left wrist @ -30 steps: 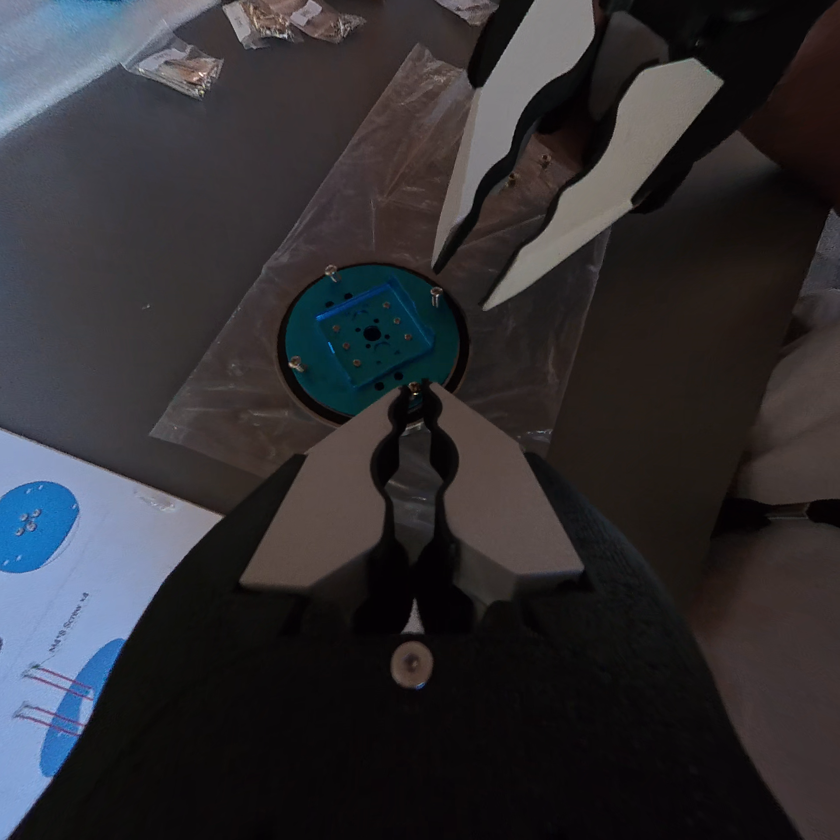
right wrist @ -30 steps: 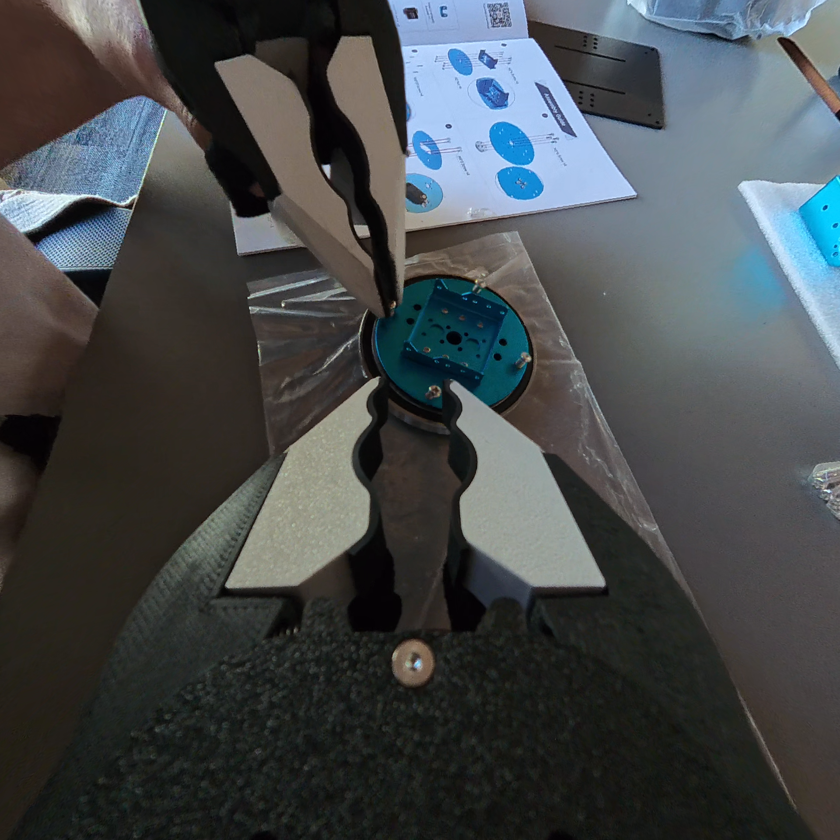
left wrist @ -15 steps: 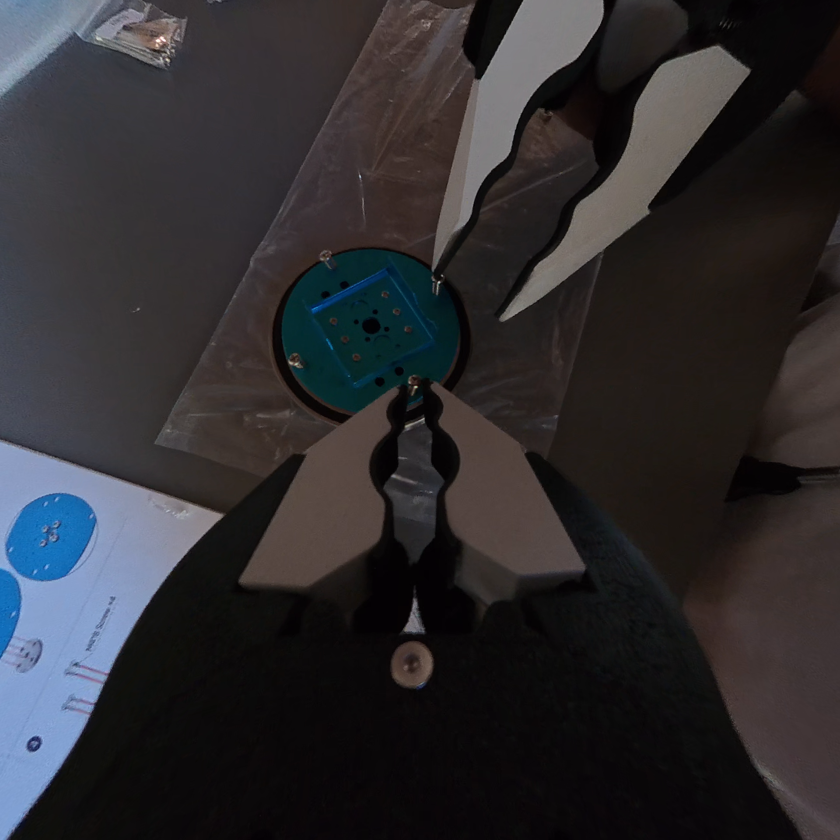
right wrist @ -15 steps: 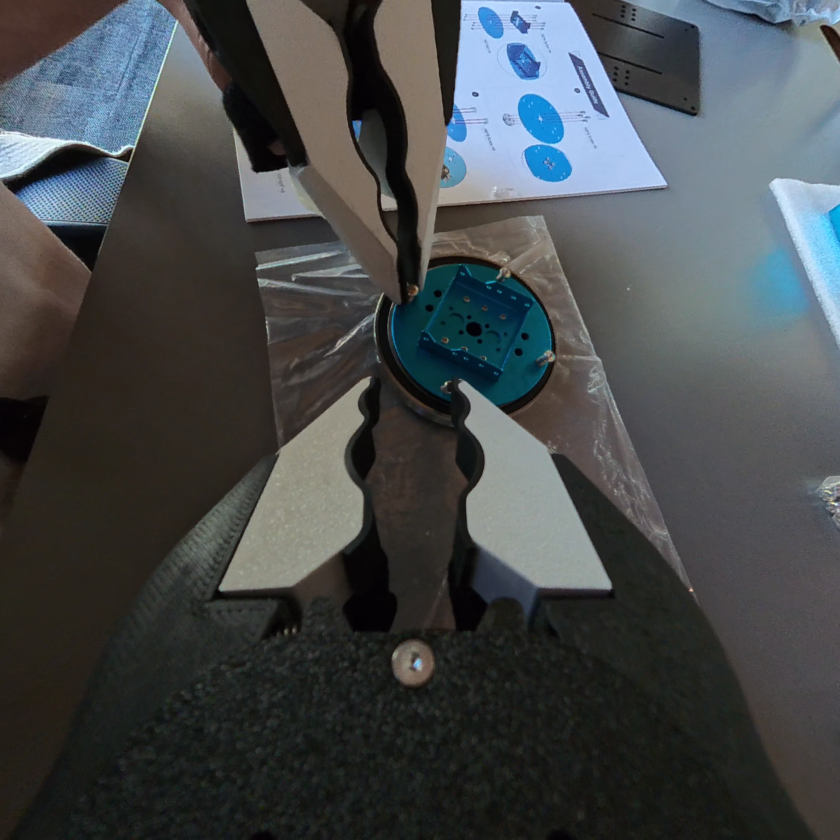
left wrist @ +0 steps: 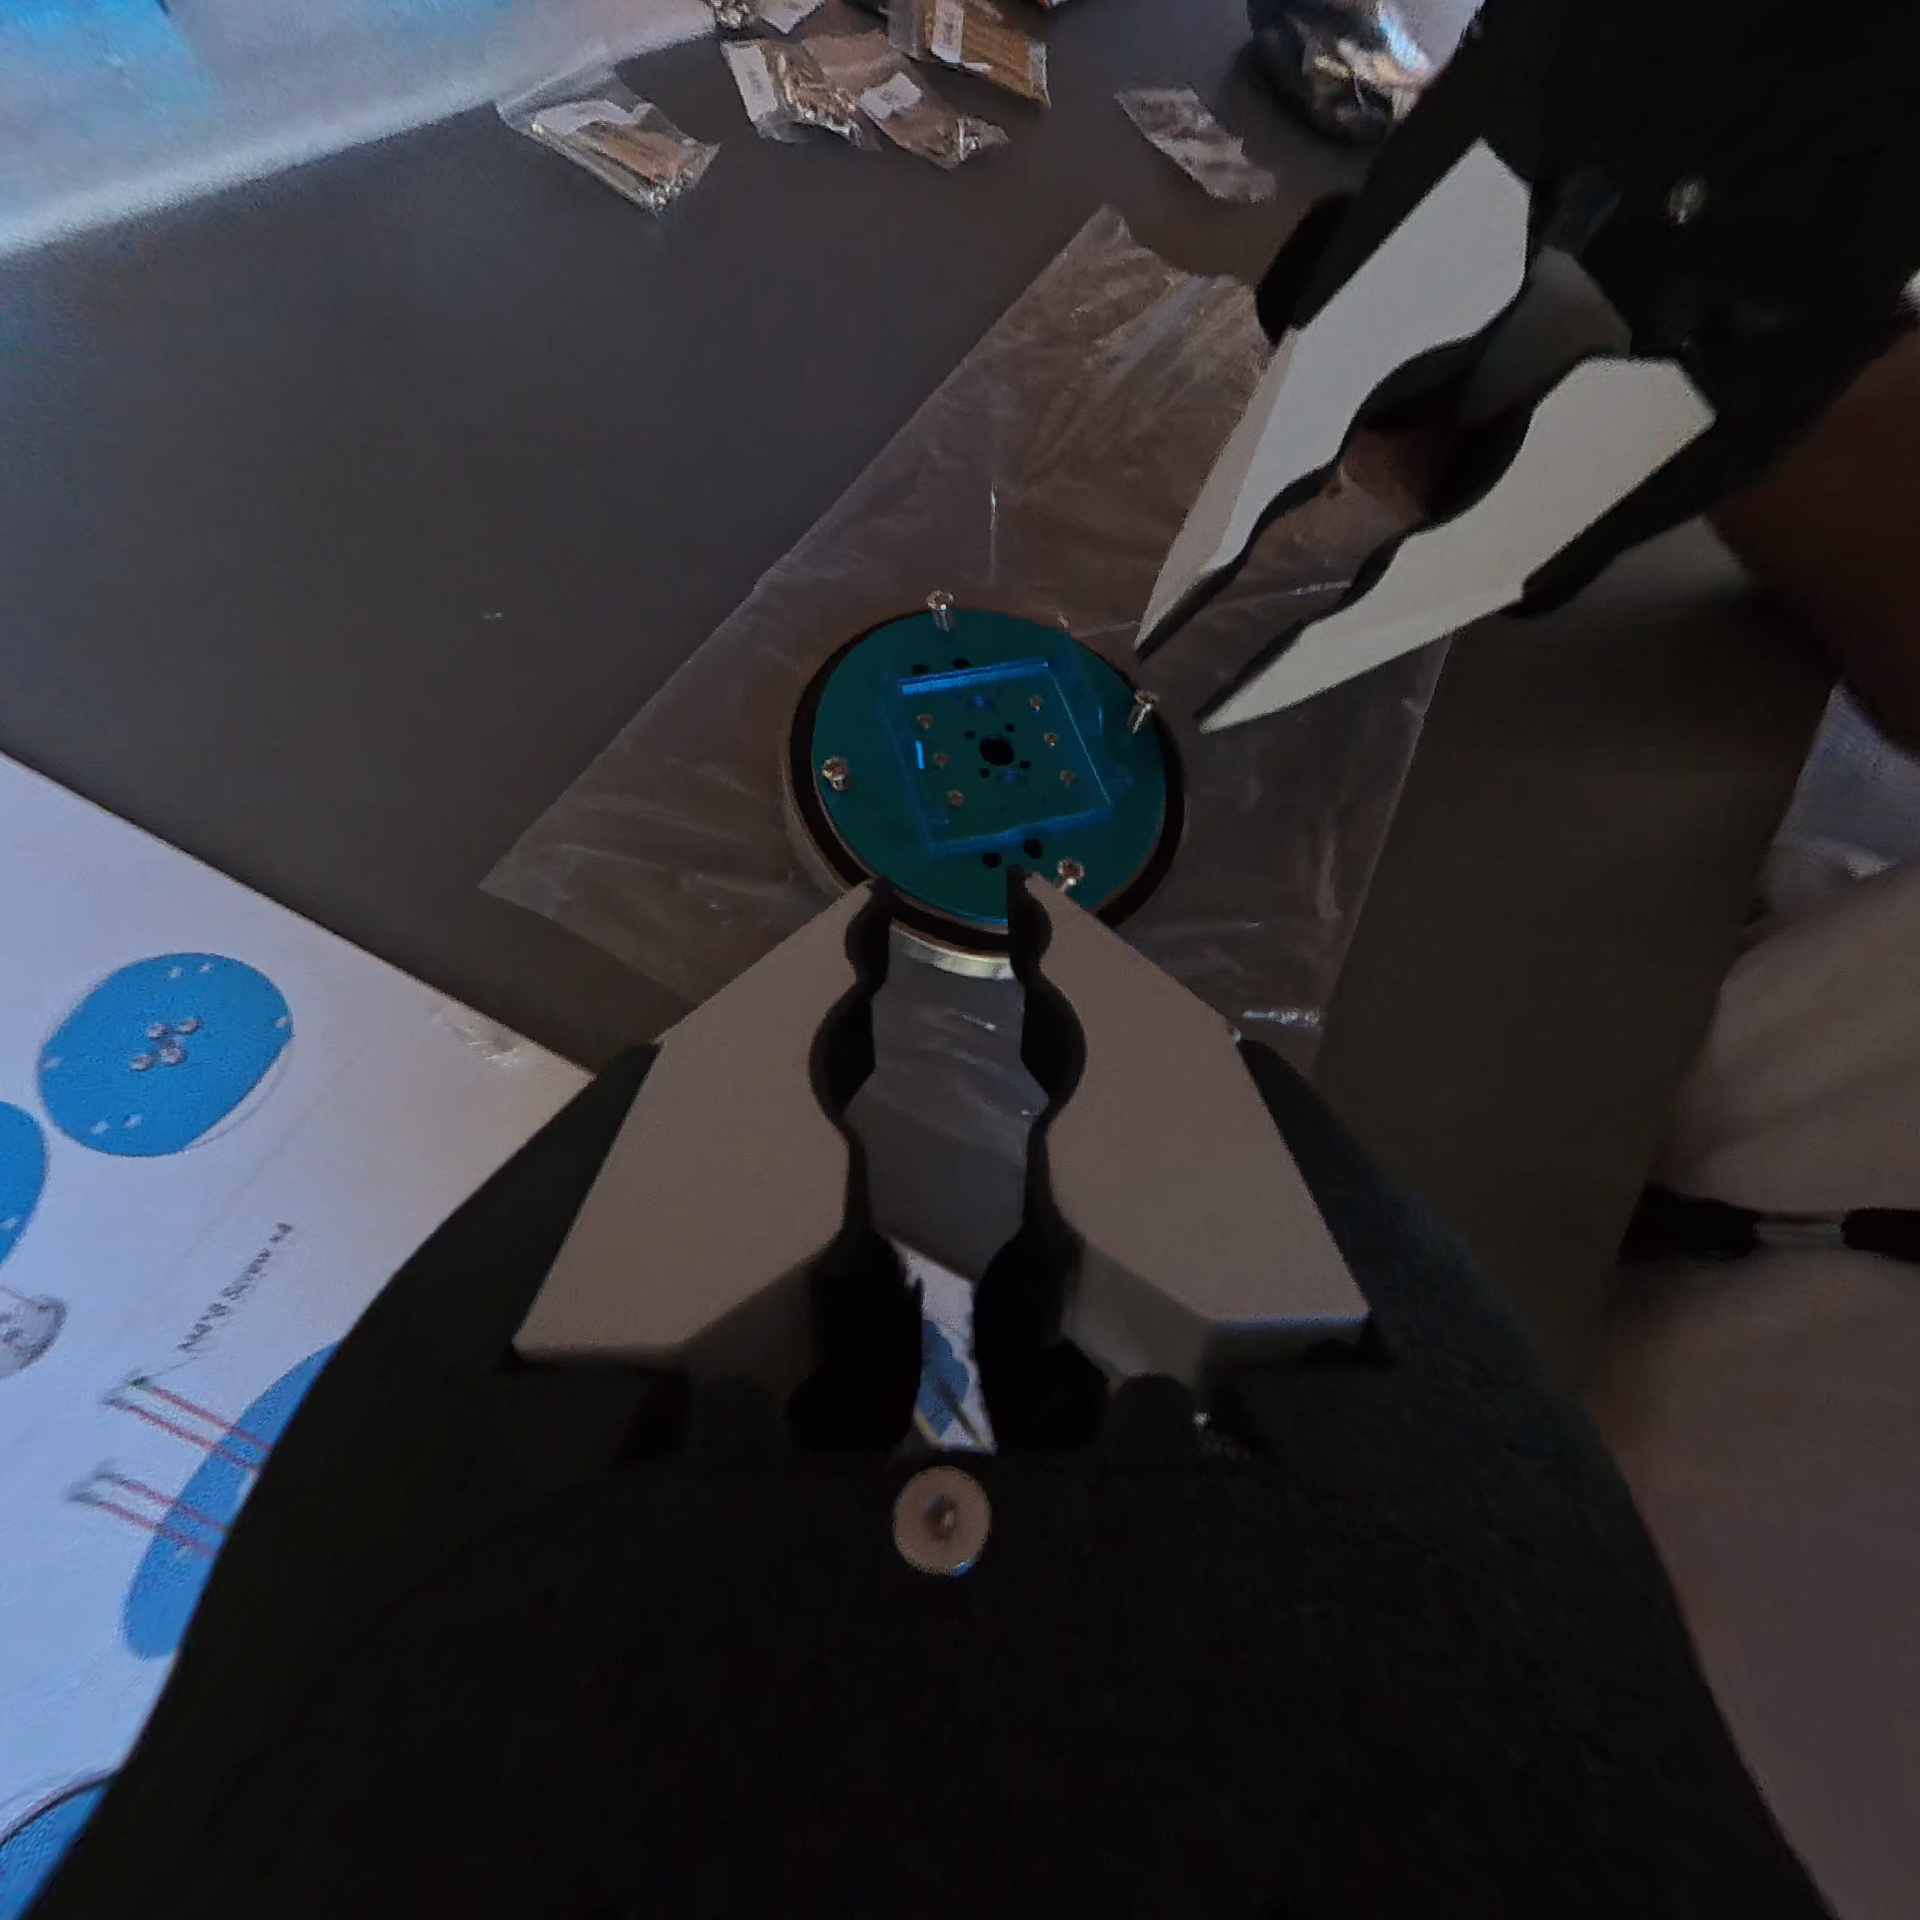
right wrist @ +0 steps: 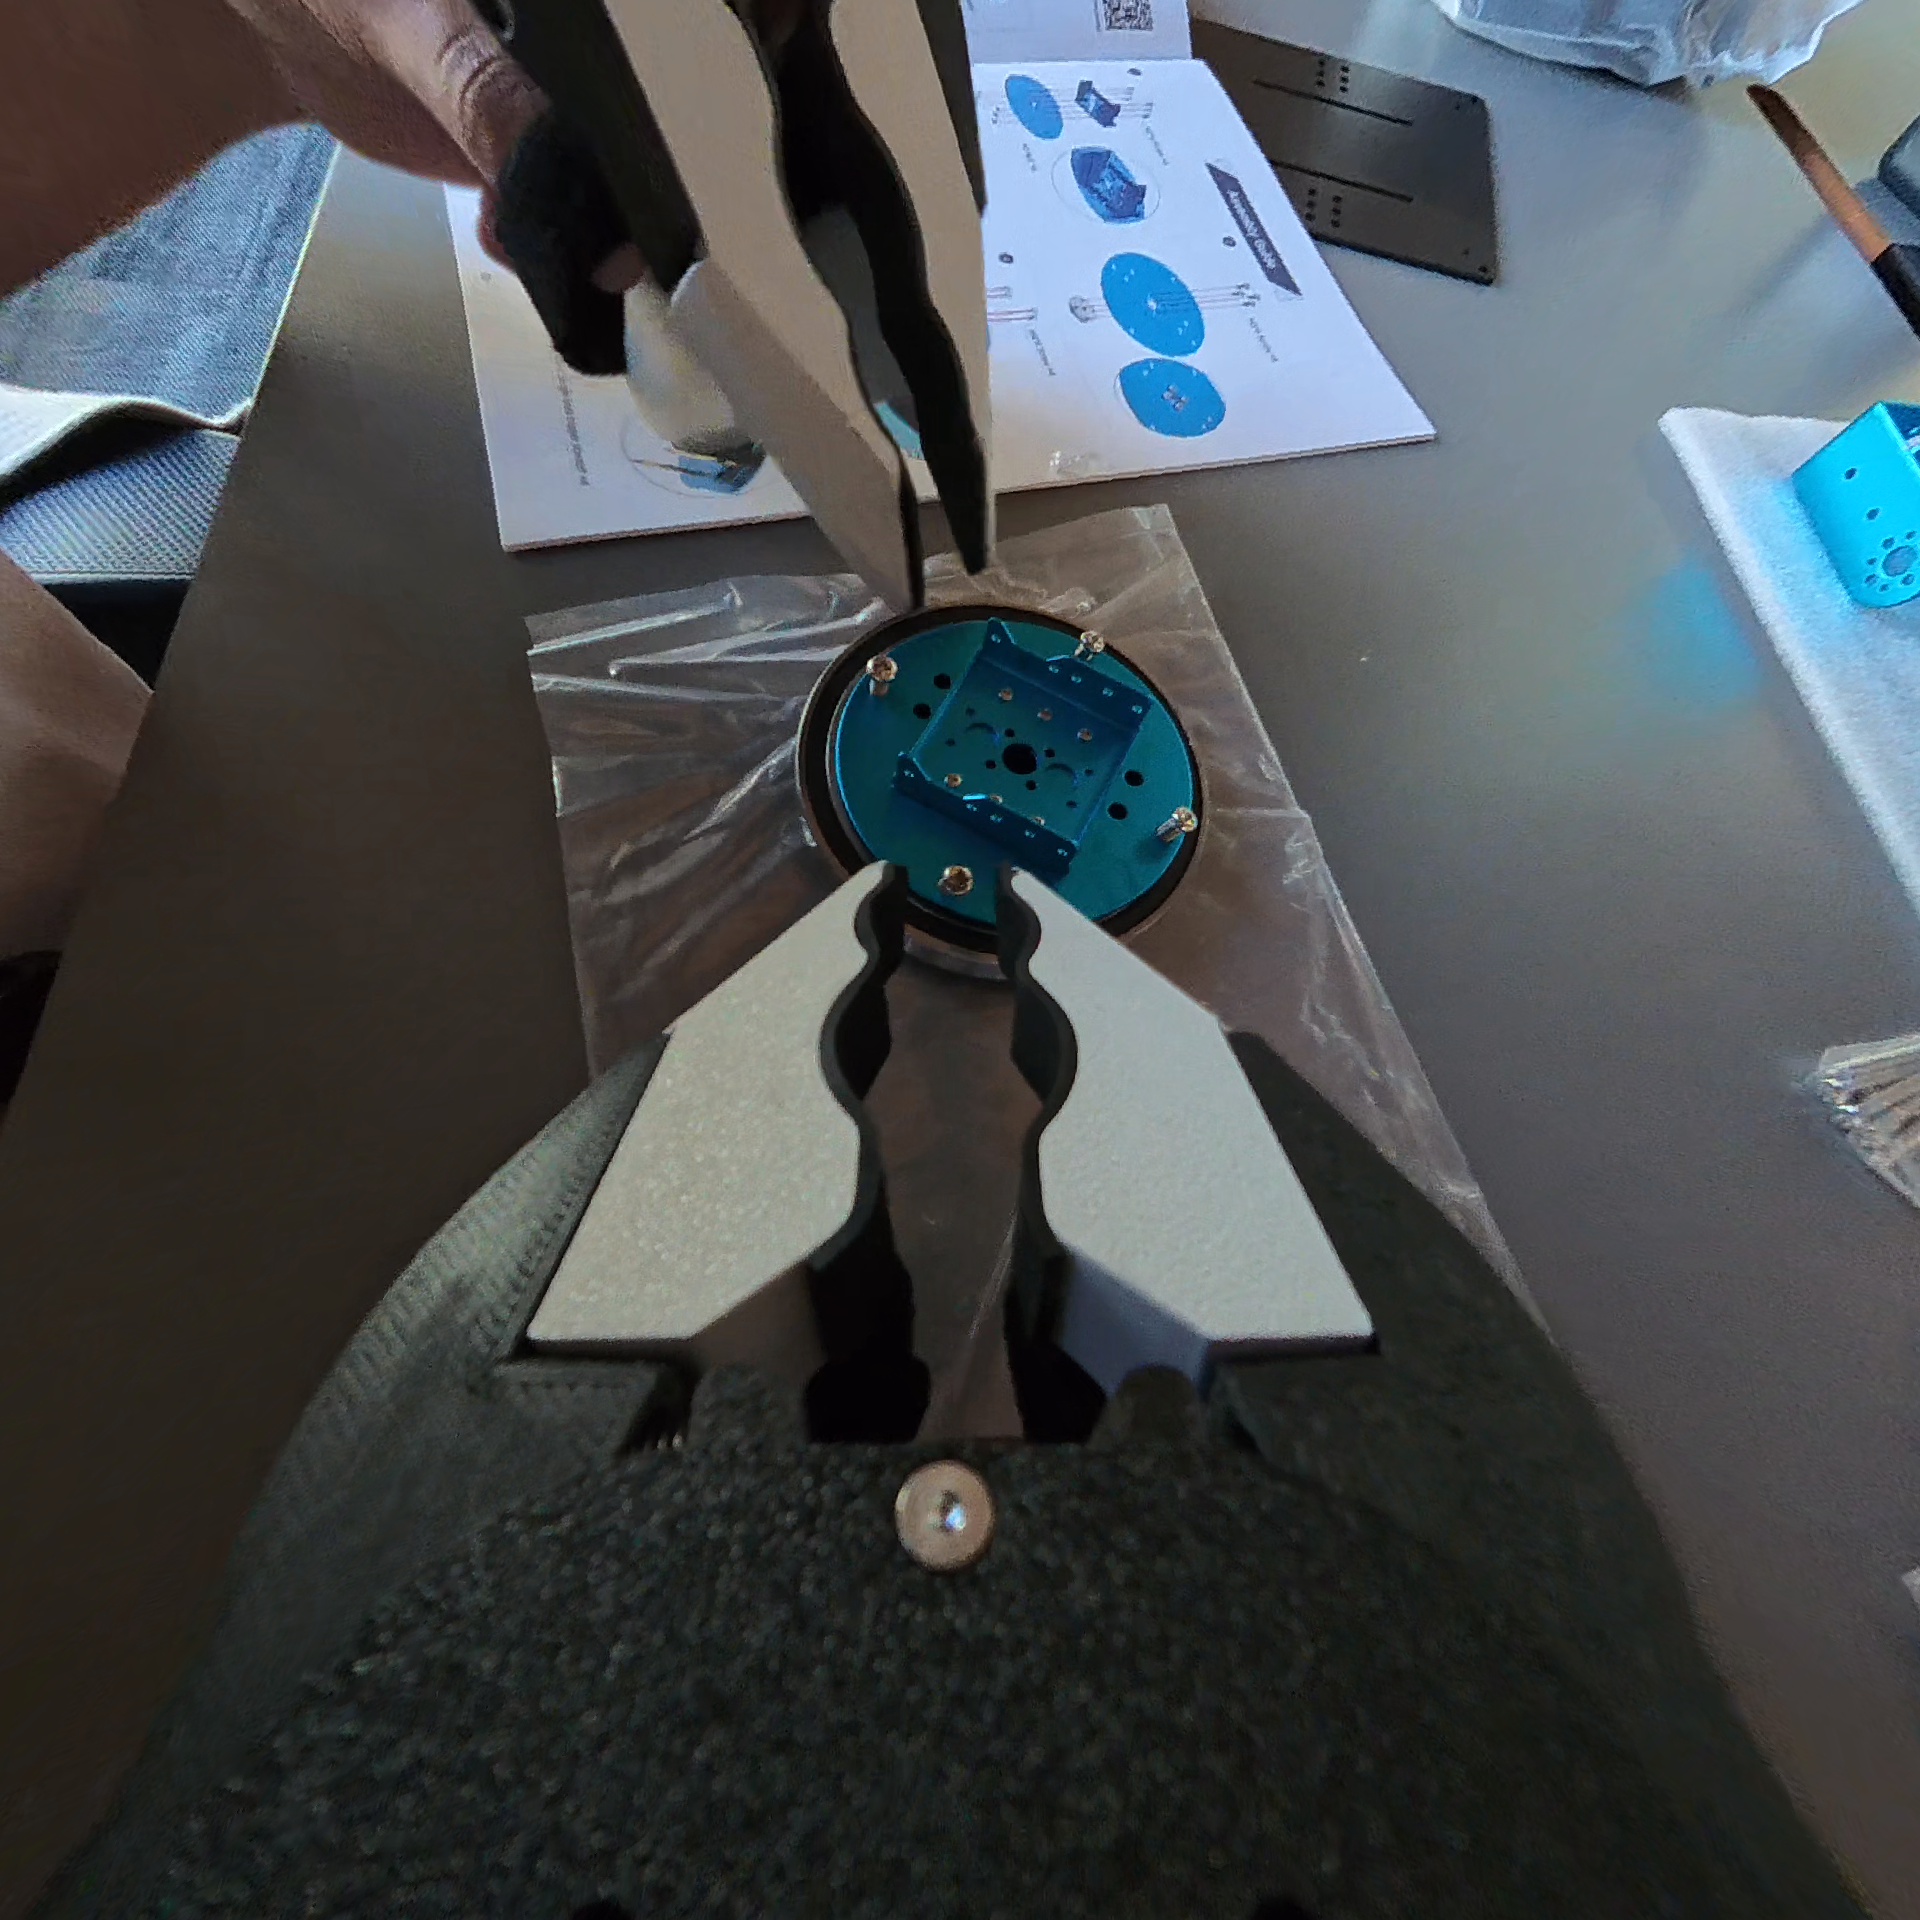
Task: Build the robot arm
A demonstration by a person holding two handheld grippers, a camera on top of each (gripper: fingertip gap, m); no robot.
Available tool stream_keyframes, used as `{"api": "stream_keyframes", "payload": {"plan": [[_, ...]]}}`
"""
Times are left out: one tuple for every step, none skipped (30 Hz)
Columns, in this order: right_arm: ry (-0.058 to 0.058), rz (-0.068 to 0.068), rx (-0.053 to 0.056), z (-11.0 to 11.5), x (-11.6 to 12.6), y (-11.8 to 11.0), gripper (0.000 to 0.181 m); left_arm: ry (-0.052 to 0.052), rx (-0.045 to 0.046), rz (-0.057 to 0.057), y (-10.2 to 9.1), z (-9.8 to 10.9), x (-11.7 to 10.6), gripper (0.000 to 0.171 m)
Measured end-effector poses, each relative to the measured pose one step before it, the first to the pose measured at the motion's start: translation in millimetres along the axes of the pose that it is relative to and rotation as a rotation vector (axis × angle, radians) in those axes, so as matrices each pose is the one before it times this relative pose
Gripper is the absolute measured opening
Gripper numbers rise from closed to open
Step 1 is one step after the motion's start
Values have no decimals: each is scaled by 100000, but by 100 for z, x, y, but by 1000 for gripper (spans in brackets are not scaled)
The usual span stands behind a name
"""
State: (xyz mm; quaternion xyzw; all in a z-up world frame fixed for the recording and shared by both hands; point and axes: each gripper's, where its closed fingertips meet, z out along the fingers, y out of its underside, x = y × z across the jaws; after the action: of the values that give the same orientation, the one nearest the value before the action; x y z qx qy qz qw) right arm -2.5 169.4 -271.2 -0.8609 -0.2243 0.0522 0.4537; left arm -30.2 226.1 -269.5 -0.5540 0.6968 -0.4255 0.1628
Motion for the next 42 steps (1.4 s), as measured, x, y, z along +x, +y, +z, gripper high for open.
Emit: {"api": "stream_keyframes", "payload": {"plan": [[-570,1052,-205,99,-6,90,16,1094,1253,-3055,-137,215,-165,23],[-91,689,-168,85,40,78,16,98,992,-2708,-112,214,-286,24],[-75,464,199,45,28,20,17,-744,459,-2584,-44,211,-406,25],[-189,475,366,28,19,-20,16,11,322,-2056,-30,188,-252,27],[-155,626,377,28,27,-31,15,555,302,-1716,-13,156,-110,27],[-148,714,426,35,36,-41,14,384,4,-1304,27,120,-92,28],[-535,620,158,65,-28,-4,11,171,-164,-826,56,63,-68,28],[-332,310,-422,70,-4,104,7,44,-241,-349,83,39,-58,28],[38,-64,-318,68,8,79,4,-98,-313,-17,97,30,-44,28],[275,-228,194,42,12,-1,3,-117,-142,78,87,2,-3,28],[-26,-231,282,35,-33,-54,4,-131,96,-70,37,-9,10,27],[-10,-8,381,23,-13,-89,4,-330,126,-33,31,-33,-8,27],[-158,-25,106,34,-34,-47,4,-303,240,90,8,-39,5,27],[-62,-142,-237,15,-16,-15,4,-288,100,122,24,-21,14,27],[-124,-125,-43,13,-35,-32,4,-210,-31,47,50,-12,21,27],[-254,-126,-283,27,-68,15,4,-32,15,12,52,10,39,27],[-430,-184,-553,27,-86,64,4,19,242,-121,25,19,25,27],[-374,-399,-389,28,-97,33,4,13,189,-395,13,0,8,27],[223,-327,-28,24,-17,-21,4,-56,-237,-182,73,28,-10,27],[447,-99,147,3,8,-45,4,-255,-202,194,71,22,-16,27],[-91,-68,139,3,-47,-43,6,-242,-76,189,46,16,5,27],[-302,157,-64,-9,-47,-12,8,-115,-85,60,16,6,7,27],[-171,275,175,-10,-18,-56,10,-70,-81,102,0,-5,17,27],[-87,330,488,-30,10,-105,11,-159,-119,193,-9,-6,0,27],[-283,126,481,-38,-25,-113,11,-196,-110,324,0,8,0,27],[76,219,438,-19,30,-85,11,-173,-50,216,-3,1,4,27],[-227,285,295,0,-1,-48,9,-139,-49,131,2,-1,-7,27],[-190,156,-67,56,-18,18,6,-82,35,99,4,3,2,27],[177,-165,-180,66,1,53,5,-55,131,16,-3,12,-1,27],[312,-533,145,33,-1,-18,4,-2,137,-74,9,7,3,26],[15,-332,34,4,-28,-10,4,95,52,-78,10,-17,-7,26],[-72,-130,-83,-1,-5,-5,3,69,-32,-57,0,-27,-8,26],[-54,-421,-123,-16,-22,7,3,-28,0,4,-4,-34,-11,25],[45,-681,-108,-6,-39,-6,2,-70,94,156,-16,-23,-18,23],[-160,-961,-85,-7,-115,-14,0,-48,48,135,-23,-21,-4,22],[-331,-1479,-1320,53,-150,194,0,-33,98,155,-31,-30,3,19],[-398,-1110,-18,80,-166,9,0,-12,569,-18,-98,-10,24,17],[247,-749,-127,65,-65,-18,0,-255,252,19,-84,12,-7,16],[58,-581,138,50,-93,-55,0,-245,-132,183,-10,39,-32,16],[87,-128,174,20,-29,-62,0,-72,-169,108,-7,41,-26,16],[-109,69,9,6,-1,-15,0,67,-176,63,-21,29,3,16],[23,20,-85,-3,14,-14,0,20,-117,133,-16,19,-4,16]]}}
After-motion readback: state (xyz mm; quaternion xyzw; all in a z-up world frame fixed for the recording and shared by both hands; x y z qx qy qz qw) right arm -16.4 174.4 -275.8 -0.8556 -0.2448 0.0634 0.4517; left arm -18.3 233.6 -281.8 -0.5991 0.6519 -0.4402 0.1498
